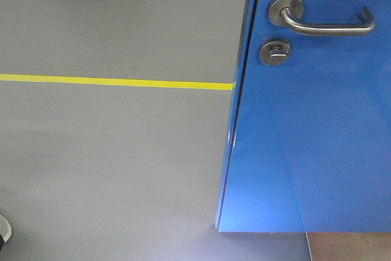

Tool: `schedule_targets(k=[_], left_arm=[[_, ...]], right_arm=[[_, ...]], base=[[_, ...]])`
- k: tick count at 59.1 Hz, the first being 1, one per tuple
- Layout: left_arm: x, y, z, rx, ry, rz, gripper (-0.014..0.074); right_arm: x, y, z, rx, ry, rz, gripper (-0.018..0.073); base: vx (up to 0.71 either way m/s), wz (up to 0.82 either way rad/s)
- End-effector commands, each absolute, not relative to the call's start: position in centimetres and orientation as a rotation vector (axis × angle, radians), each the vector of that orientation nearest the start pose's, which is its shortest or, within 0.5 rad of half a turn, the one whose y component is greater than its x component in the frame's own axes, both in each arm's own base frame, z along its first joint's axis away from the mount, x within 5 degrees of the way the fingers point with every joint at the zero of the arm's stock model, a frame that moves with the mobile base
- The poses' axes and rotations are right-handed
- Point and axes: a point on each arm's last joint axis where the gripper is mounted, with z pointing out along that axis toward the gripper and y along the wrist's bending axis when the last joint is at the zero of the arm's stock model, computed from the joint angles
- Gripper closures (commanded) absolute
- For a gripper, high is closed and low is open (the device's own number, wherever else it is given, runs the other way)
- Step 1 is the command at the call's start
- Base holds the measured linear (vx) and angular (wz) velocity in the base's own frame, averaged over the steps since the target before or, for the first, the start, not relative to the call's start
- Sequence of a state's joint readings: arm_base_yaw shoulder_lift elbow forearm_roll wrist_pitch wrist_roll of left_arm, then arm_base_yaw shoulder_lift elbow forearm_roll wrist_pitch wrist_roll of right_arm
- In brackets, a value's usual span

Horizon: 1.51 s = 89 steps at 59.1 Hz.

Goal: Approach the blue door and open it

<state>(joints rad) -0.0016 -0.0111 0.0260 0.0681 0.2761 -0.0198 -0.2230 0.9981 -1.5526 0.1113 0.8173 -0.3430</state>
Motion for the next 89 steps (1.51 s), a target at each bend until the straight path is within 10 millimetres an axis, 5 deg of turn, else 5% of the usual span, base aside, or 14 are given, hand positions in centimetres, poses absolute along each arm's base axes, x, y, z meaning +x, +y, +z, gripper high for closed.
schedule_targets(k=[1,29,41,53,89], left_arm=[[5.4,0.1,19.7,0.029,1.65,0.033,0.0524],[5.4,0.1,19.7,0.029,1.65,0.033,0.0524],[5.4,0.1,19.7,0.029,1.65,0.033,0.0524],[5.4,0.1,19.7,0.029,1.65,0.033,0.0524],[5.4,0.1,19.7,0.029,1.65,0.033,0.0524]], right_arm=[[13.0,-2.3,52.8,-0.109,1.627,-0.345,0.0547],[6.0,-1.2,34.5,0.151,1.427,-0.161,0.0547],[4.1,-0.8,28.5,0.232,1.378,-0.071,0.0547],[4.4,-0.9,24.9,0.284,1.438,-0.021,0.0547],[5.6,-0.1,19.3,0.14,1.615,0.097,0.0547]], base=[[0.0,0.0],[0.0,0.0],[0.0,0.0],[0.0,0.0],[0.0,0.0]])
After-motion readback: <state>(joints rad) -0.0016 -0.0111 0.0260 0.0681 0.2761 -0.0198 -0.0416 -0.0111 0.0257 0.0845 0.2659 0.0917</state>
